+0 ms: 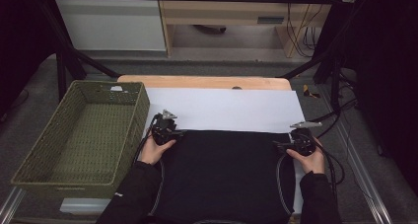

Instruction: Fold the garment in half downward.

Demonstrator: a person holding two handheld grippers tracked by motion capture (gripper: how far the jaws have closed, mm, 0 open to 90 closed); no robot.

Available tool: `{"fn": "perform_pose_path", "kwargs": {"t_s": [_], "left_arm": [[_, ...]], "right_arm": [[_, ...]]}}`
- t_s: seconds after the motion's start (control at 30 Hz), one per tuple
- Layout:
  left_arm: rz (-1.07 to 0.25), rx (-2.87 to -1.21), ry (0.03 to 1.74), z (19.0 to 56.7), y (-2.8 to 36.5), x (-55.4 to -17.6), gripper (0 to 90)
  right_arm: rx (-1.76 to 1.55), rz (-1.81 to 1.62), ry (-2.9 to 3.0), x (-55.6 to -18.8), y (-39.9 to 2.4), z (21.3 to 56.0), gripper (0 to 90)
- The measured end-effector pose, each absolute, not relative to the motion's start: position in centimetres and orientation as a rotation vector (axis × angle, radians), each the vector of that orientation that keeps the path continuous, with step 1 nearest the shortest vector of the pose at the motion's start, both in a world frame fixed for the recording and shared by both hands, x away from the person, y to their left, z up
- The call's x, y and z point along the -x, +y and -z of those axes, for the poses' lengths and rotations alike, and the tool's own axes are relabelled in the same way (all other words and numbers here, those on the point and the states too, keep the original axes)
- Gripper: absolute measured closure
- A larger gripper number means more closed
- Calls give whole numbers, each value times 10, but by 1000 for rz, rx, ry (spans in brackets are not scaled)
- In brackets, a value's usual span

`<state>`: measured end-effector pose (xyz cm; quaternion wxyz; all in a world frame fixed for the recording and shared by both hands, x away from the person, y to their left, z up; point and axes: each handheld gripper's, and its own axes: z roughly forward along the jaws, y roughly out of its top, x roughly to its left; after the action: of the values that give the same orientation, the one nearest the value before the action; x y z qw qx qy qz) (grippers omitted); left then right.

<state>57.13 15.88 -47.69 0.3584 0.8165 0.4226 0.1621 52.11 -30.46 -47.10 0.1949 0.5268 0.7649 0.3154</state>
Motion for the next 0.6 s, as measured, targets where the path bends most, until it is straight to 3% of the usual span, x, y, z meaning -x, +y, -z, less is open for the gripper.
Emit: {"fn": "perform_pose_path", "kwargs": {"t_s": [0.17, 0.37, 0.5, 0.53, 0.57, 0.6], "left_arm": [[-397, -2114, 1076, 477, 159, -570, 541], [-350, -2131, 1053, 475, 156, -567, 755], [-374, -2171, 1046, 471, 152, -563, 809], [-382, -2176, 1043, 471, 151, -562, 815], [-388, -2182, 1040, 471, 150, -562, 821], [-388, -2182, 1040, 471, 150, -562, 824]], "right_arm": [[-1511, -860, 2151, -525, -307, 476, 158], [-1514, -865, 2171, -526, -305, 477, 213], [-1492, -875, 2184, -522, -302, 474, 402], [-1486, -880, 2192, -521, -301, 474, 485], [-1500, -914, 2215, -520, -300, 472, 655], [-1504, -930, 2229, -519, -299, 472, 715]]}}
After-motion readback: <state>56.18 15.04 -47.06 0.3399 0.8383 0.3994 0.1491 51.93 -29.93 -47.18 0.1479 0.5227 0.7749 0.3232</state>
